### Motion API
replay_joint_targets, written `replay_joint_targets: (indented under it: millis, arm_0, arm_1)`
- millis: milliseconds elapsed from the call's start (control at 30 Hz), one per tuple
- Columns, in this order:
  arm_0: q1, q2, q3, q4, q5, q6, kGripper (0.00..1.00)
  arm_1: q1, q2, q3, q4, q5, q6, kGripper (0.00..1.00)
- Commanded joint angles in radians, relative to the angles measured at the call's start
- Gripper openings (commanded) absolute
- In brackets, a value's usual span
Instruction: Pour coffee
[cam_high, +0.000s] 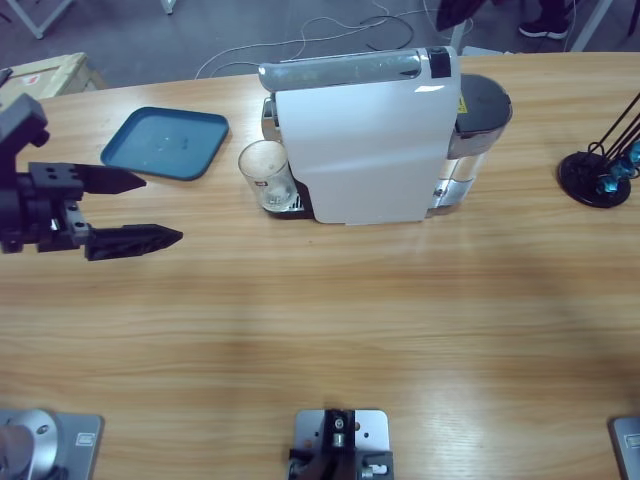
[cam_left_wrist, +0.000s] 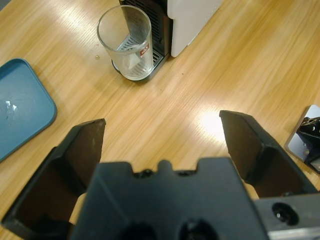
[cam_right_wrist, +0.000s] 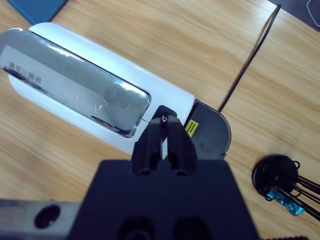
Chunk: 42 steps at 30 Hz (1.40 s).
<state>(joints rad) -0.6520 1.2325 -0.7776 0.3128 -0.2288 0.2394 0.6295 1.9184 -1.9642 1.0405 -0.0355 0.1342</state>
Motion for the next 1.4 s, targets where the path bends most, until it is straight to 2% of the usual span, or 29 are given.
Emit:
replay_joint_targets:
  millis: [33, 900, 1000, 1100, 1133, 1167, 1400]
  arm_0:
    - [-0.009, 0.047, 0.005, 0.005, 0.016, -0.009, 0.996]
    - [-0.009, 0.071, 0.018, 0.000, 0.011, -0.009, 1.000]
    - [-0.009, 0.075, 0.017, 0.000, 0.013, -0.009, 1.000]
    - [-0.009, 0.078, 0.015, 0.000, 0.013, -0.009, 1.000]
    - [-0.009, 0.080, 0.014, 0.000, 0.013, -0.009, 1.000]
    - [-0.009, 0.080, 0.011, 0.000, 0.013, -0.009, 1.000]
    - [-0.009, 0.070, 0.000, -0.001, 0.011, -0.011, 1.000]
  arm_1:
    - [-0.008, 0.071, 0.007, 0.013, -0.023, -0.021, 0.000]
    - [0.003, 0.098, 0.086, -0.007, -0.026, -0.028, 0.000]
    - [0.008, 0.075, 0.103, -0.016, -0.036, -0.027, 0.000]
    - [0.025, -0.021, 0.076, -0.076, -0.031, -0.052, 0.024]
    - [0.041, -0.043, 0.054, -0.075, -0.034, -0.054, 0.643]
    - [0.058, -0.060, 0.046, -0.075, -0.030, -0.054, 0.999]
    - [0.087, -0.092, 0.115, -0.065, -0.067, 0.002, 1.000]
